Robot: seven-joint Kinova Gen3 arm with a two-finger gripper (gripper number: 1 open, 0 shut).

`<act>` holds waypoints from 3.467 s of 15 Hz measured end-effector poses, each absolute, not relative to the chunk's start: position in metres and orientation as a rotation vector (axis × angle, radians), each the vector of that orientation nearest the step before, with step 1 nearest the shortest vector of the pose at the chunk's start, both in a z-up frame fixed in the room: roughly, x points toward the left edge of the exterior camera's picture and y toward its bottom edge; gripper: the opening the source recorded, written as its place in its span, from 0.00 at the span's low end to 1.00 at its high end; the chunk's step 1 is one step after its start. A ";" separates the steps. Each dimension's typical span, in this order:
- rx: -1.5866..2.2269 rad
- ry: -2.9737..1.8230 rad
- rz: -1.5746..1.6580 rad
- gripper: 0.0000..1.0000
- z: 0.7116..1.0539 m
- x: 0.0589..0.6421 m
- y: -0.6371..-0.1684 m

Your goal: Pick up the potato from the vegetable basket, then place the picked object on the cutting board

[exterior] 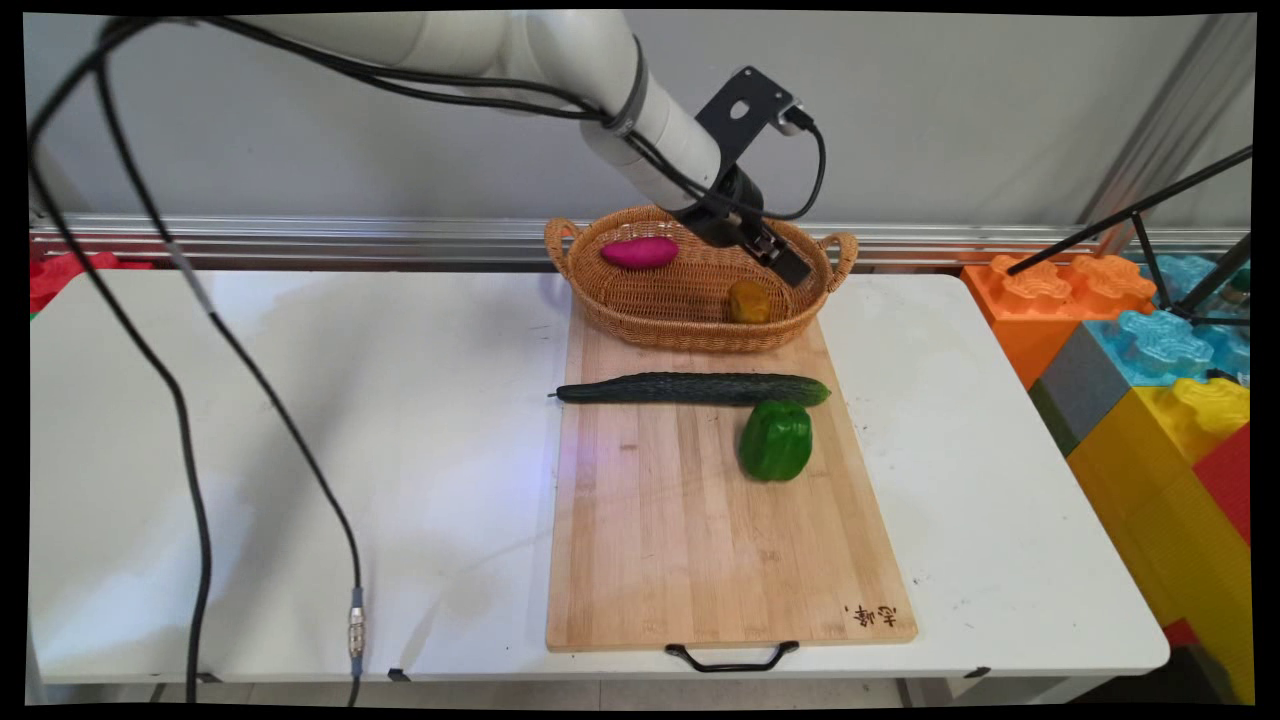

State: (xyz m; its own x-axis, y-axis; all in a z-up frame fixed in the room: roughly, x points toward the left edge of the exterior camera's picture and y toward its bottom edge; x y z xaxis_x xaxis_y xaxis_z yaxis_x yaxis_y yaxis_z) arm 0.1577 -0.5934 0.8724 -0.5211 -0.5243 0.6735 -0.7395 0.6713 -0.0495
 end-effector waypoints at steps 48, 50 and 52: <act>1.123 -2.371 0.492 0.00 0.895 0.136 -0.596; 1.095 -2.436 0.436 0.00 0.908 0.144 -0.567; 1.076 -2.502 0.363 0.00 0.913 0.157 -0.535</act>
State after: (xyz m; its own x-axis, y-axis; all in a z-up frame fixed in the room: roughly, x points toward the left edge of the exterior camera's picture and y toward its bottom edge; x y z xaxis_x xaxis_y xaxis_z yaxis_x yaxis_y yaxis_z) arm 0.1572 -0.5351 0.9128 -0.6286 -0.6353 0.4487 -0.7365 0.6715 -0.0810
